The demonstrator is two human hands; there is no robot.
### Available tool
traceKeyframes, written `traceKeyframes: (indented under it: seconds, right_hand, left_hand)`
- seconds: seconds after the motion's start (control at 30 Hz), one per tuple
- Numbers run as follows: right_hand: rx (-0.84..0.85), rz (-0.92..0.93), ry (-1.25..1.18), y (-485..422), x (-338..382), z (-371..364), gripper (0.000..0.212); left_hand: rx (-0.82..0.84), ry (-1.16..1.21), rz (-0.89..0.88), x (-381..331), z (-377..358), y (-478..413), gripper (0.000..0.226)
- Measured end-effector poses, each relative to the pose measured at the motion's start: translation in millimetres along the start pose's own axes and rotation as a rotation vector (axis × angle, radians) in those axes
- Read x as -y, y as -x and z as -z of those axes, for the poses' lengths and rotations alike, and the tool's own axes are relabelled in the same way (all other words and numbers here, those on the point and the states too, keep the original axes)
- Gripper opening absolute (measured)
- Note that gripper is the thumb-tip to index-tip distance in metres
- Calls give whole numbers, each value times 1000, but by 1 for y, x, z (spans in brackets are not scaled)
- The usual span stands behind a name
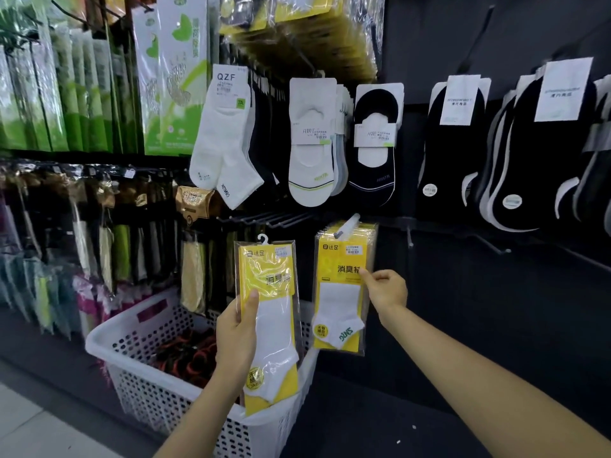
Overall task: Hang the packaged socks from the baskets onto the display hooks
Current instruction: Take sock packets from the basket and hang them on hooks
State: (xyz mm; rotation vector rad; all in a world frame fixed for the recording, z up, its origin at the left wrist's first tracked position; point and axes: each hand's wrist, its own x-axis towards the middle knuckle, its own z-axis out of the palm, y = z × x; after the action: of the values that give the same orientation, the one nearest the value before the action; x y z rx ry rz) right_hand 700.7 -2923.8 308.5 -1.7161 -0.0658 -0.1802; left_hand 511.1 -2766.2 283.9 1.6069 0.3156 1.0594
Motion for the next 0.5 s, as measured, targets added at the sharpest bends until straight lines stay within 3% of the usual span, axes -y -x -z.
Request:
traceKeyframes:
  seconds: [0.13,0.37,0.5]
  right_hand:
    - [18,16,-66,15,-10,10,20]
    - [437,78,-235,69,19,22,31]
    - [505,137,-304,85,24,30,20]
  left_hand:
    - [83,61,3,0,-4,4,46]
    - [261,191,61,-11,-32,17,33]
    - [339,251,92,-19,-48,25,21]
